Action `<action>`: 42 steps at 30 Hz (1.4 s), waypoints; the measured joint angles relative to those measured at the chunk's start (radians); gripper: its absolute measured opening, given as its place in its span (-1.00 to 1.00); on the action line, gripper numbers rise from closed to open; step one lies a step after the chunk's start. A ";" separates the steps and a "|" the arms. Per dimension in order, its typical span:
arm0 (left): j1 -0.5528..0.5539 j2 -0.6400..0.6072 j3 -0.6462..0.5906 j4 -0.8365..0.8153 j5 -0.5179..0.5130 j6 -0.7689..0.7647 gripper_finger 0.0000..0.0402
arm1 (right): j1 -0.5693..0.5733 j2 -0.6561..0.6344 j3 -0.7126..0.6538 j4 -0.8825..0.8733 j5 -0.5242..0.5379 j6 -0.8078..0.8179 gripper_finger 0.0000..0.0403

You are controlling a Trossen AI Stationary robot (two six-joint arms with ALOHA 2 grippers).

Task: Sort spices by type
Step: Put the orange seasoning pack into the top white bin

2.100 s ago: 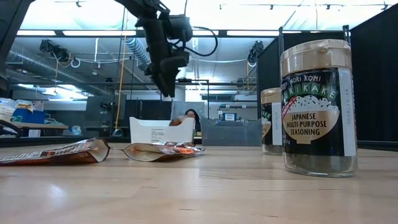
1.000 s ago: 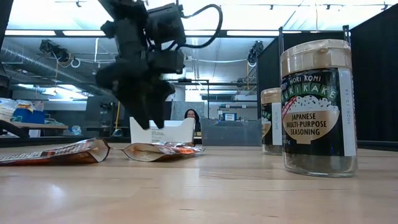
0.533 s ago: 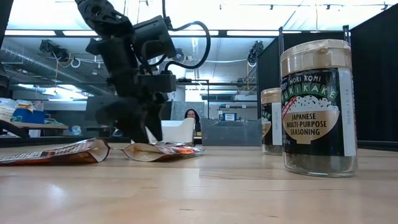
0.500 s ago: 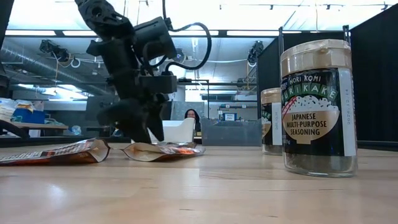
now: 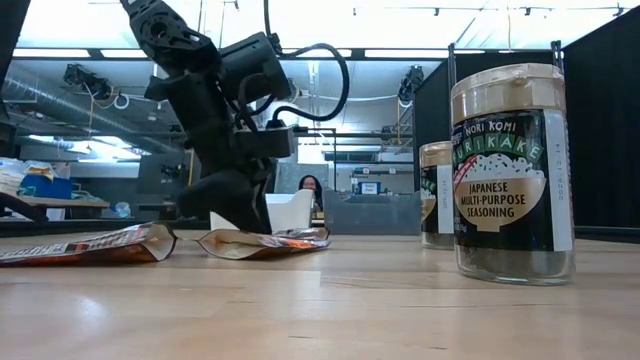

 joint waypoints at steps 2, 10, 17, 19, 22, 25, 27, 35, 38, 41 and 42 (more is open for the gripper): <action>0.000 0.002 -0.001 0.007 -0.016 -0.014 -0.65 | 0.000 0.000 0.000 0.006 0.000 0.000 -0.06; 0.002 0.005 0.041 -0.052 -0.035 -0.124 -0.95 | 0.000 0.000 0.000 0.021 0.001 0.000 -0.06; -0.019 0.013 0.278 -0.329 0.001 -0.213 -0.99 | 0.000 0.000 0.000 0.021 0.001 -0.003 -0.06; -0.019 0.010 0.362 -0.413 0.011 -0.231 -0.99 | 0.000 0.000 0.000 0.021 0.001 -0.003 -0.06; -0.013 0.010 0.480 -0.522 0.010 -0.233 -0.99 | 0.000 0.000 0.000 0.021 0.006 -0.003 -0.06; 0.019 0.007 0.587 -0.610 -0.032 -0.234 -1.00 | 0.000 0.000 0.000 0.021 0.008 -0.009 -0.06; 0.062 0.002 0.632 -0.644 -0.038 -0.232 -1.00 | 0.000 0.000 0.000 0.021 0.008 -0.011 -0.06; 0.296 -0.083 0.672 -0.675 -0.052 -0.170 -1.00 | 0.000 0.001 0.000 0.019 0.010 -0.011 -0.06; 0.389 -0.099 0.671 -0.669 -0.078 -0.144 -1.00 | 0.000 0.001 0.000 0.018 0.010 -0.011 -0.06; 0.465 -0.098 0.669 -0.662 -0.074 -0.116 -1.00 | 0.000 0.001 0.000 0.018 0.010 -0.011 -0.06; 0.484 -0.091 0.665 -0.659 -0.072 -0.108 -1.00 | 0.000 0.001 0.000 0.018 0.012 -0.011 -0.06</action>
